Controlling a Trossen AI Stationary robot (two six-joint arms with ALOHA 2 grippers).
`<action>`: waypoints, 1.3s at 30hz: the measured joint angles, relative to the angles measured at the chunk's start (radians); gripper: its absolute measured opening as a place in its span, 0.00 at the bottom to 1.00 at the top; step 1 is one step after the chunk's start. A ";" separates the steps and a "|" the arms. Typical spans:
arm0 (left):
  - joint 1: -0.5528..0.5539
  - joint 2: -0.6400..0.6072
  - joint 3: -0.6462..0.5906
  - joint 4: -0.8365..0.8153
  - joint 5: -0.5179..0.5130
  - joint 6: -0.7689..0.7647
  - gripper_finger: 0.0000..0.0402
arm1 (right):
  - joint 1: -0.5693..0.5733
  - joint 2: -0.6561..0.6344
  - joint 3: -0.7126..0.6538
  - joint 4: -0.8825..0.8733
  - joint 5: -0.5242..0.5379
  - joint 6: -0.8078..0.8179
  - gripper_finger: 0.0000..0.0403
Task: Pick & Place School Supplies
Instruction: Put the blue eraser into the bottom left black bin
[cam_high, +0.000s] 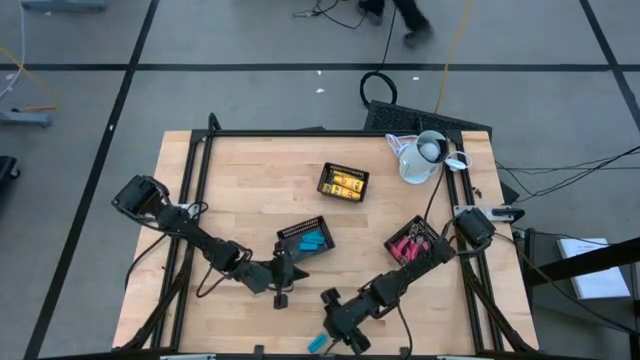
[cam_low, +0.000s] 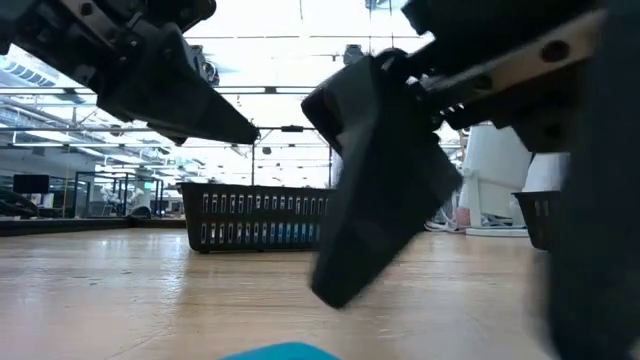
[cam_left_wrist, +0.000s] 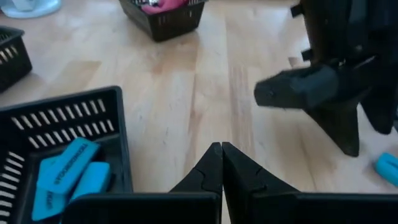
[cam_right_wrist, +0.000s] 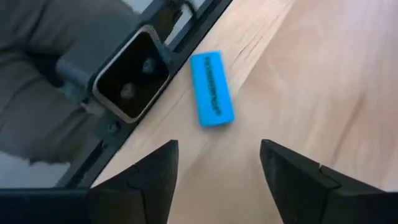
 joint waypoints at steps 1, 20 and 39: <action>0.000 0.000 0.000 0.008 -0.005 0.001 0.00 | -0.004 0.000 0.000 -0.007 -0.006 -0.009 0.54; 0.007 -0.001 0.000 0.093 -0.077 0.011 0.00 | 0.000 0.107 0.030 0.210 -0.019 -0.044 0.46; 0.003 -0.001 0.000 0.092 -0.095 0.038 0.00 | -0.008 0.155 0.058 0.131 0.153 -0.026 0.14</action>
